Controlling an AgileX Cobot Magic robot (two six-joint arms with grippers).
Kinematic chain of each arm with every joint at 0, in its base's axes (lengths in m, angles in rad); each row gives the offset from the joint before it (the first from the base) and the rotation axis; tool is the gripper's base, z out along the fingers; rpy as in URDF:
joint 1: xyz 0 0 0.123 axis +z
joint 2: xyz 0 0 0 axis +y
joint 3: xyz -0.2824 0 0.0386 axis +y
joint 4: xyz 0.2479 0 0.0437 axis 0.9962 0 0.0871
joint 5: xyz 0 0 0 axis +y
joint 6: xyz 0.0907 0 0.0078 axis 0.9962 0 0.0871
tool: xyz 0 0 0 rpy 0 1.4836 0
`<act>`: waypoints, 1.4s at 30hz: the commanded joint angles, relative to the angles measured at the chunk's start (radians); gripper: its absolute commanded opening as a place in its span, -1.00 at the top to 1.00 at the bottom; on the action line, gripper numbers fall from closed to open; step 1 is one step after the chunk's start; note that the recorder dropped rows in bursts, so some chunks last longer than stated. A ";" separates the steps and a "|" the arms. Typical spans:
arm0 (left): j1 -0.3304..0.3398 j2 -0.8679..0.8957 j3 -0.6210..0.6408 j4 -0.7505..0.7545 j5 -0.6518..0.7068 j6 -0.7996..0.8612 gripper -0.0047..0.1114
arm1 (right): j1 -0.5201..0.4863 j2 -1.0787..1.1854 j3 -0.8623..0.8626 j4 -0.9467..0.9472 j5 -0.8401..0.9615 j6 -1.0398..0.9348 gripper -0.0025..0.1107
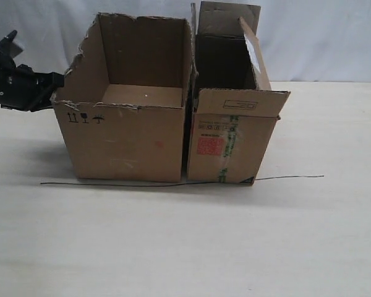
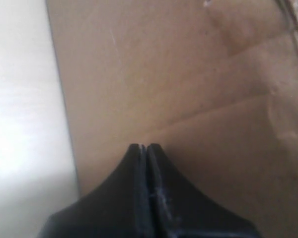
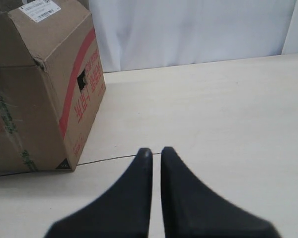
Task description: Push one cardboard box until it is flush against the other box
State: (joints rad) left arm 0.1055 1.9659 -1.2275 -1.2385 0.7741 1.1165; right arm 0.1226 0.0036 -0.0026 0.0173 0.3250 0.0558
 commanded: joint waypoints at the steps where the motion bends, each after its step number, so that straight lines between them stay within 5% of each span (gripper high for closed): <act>1: -0.005 0.001 -0.006 -0.032 -0.002 0.011 0.92 | -0.005 -0.004 0.003 0.001 -0.003 -0.005 0.87; 27: 0.000 -0.003 -0.006 0.037 0.046 -0.131 0.92 | -0.005 -0.004 0.003 0.001 -0.003 -0.005 0.87; 34: 0.110 -0.113 -0.006 0.099 0.033 -0.180 0.92 | -0.005 -0.004 0.003 0.001 -0.003 -0.005 0.87; 42: 0.198 -0.444 0.010 0.170 0.025 -0.162 0.92 | -0.005 -0.004 0.003 0.001 -0.003 -0.005 0.87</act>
State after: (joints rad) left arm 0.2980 1.6471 -1.2275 -1.1079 0.7934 0.9467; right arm 0.1226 0.0036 -0.0026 0.0173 0.3250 0.0558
